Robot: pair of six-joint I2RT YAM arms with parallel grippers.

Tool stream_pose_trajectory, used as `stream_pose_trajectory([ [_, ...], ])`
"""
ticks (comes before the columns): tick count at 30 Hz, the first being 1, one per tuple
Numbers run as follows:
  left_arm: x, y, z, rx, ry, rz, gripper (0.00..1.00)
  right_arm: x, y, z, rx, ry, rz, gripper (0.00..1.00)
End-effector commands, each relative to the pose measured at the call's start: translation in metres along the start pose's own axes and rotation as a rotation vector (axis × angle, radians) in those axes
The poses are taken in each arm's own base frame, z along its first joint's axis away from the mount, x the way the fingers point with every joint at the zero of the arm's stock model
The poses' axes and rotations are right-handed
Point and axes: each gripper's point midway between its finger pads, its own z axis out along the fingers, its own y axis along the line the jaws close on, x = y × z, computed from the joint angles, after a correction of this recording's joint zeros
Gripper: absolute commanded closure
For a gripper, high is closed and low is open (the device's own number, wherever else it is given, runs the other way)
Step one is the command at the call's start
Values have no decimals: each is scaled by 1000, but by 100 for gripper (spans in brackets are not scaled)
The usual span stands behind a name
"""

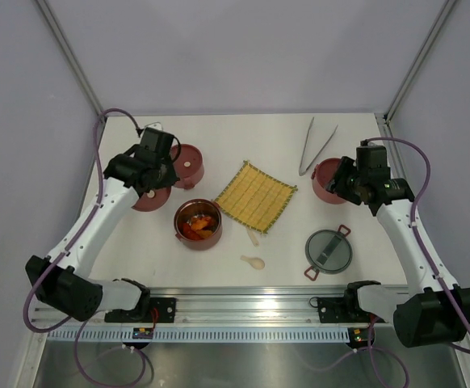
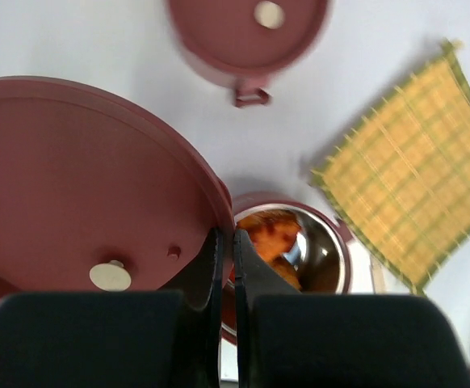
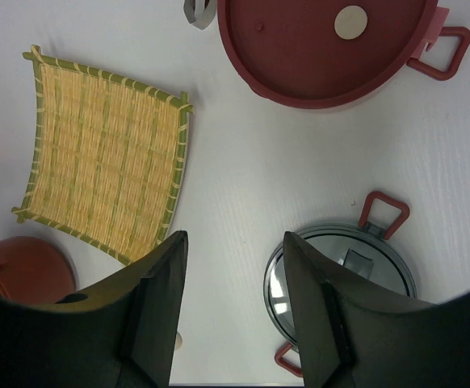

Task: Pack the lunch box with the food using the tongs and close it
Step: Pick up the box lid from the center of the board, then close the box lid on the packing box.

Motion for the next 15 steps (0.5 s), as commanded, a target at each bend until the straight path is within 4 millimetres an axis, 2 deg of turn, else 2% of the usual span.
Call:
stream_pose_trajectory([
  [1,22,-19,-9,-3,103,190,100,-2,0,-7,0,-28,7,41],
  [5,47,-54,-10,70,197,266,100,-2,0,-7,3,-26,9,41],
  [10,84,-86,-3,131,291,356,100,-2,-1,-7,7,-25,11,41],
  [13,101,-93,4,120,330,385,100,-2,-1,-6,11,-24,12,41],
  [15,105,-98,6,127,330,383,100,-1,-2,-7,12,-23,10,41],
])
